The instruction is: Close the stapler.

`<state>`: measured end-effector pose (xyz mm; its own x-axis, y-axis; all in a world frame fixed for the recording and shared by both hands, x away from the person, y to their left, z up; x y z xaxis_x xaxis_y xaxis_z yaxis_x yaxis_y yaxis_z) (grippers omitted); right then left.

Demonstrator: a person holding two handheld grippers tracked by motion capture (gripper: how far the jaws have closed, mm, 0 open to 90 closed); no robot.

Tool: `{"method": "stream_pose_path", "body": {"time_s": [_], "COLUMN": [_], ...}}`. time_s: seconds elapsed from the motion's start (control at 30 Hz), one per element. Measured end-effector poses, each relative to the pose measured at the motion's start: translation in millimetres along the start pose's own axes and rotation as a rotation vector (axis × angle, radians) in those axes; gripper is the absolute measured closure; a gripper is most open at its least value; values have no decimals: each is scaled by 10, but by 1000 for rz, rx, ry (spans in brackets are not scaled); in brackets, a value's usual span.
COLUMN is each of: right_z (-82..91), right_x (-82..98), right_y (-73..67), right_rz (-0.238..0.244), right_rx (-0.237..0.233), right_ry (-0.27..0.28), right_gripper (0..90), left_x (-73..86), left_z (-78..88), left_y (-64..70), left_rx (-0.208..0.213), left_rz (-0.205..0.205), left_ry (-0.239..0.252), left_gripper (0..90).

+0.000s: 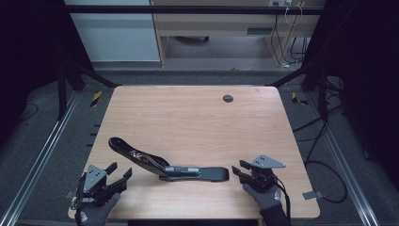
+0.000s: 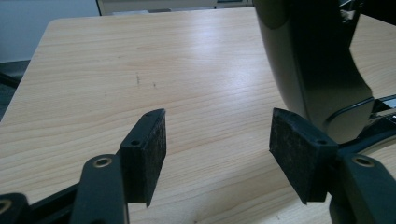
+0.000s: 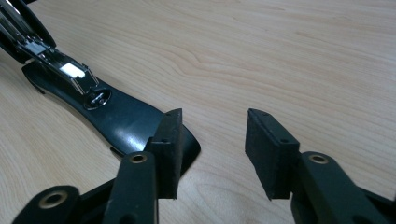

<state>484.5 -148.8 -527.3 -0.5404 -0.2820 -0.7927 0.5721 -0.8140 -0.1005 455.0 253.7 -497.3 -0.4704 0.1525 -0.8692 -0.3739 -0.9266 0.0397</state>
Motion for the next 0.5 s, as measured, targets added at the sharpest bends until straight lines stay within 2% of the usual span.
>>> {"method": "stream_pose_path", "body": {"time_s": [0.4,0.5], "right_z": [-50,-57], "right_x": [63,63], "right_y": [-102,-119], "right_rz": [20,25], "right_rx": [-20,-23], "right_ry": [-33,-38], "right_gripper": [701,740], "left_x": [-82,-130], "left_z": [69,101], "left_y": [80,90], "left_rx": [9,16], "left_rz": [-7,1], "left_ry": [28,50], "left_gripper": [321,317]}}
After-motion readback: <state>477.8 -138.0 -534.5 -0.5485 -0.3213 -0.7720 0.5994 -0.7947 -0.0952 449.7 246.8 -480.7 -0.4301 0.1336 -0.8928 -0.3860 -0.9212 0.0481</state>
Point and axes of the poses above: each handheld gripper's, and its own axes: z roughly backward along the jaws, x roughly out of its underside, y roughly to its right, the point moved 9 cm from there along -z, roughly forward along the jaws, and after that the axes turned 6 degrees about -y, right-handed, at the moved point
